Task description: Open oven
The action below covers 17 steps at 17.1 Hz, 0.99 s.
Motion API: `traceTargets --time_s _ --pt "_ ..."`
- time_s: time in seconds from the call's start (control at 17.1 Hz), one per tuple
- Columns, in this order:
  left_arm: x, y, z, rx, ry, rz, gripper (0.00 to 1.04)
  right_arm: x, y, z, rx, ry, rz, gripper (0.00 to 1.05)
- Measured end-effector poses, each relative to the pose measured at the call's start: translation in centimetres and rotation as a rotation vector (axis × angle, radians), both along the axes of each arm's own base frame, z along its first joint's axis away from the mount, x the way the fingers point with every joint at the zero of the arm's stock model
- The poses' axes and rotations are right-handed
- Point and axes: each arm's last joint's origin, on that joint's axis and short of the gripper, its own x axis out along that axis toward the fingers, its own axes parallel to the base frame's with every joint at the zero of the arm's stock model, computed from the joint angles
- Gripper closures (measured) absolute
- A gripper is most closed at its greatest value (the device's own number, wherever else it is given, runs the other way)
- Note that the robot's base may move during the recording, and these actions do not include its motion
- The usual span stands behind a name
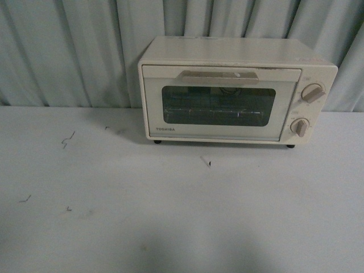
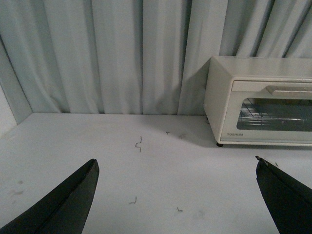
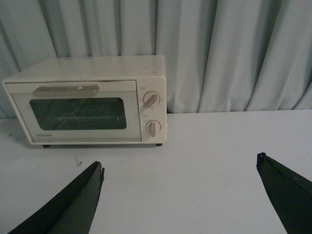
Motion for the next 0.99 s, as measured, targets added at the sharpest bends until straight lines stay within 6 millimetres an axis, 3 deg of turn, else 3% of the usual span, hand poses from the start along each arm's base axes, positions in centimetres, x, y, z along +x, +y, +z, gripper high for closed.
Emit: traceTargets --time_s 0.53,0.58,0.64,0.76,0.88,0.99 --pt "0.0 0.0 0.0 0.0 0.001 0.0 0.07 0.0 0.0 0.0 0.0 0.001 0.0 0.06" --pt "-0.1 -0.2 -0.1 -0.073 0.144 -0.037 0.07 0.0 0.0 0.0 0.0 0.001 0.0 0.06" --pt "0.7 -1.6 0.3 -0.218 0.401 -0.076 0.07 0.0 0.0 0.0 0.0 0.001 0.001 0.06" --pt "2.7 -5.7 0.4 -0.482 0.525 -0.133 0.07 0.0 0.0 0.0 0.0 0.001 -0.002 0.06" --pt "4.4 -10.5 -0.8 -0.727 0.671 -0.138 0.07 0.0 0.0 0.0 0.0 0.0 0.0 0.06" --pt "5.8 -14.6 -2.3 -0.852 0.768 -0.132 0.07 0.0 0.0 0.0 0.0 0.001 0.0 0.06"
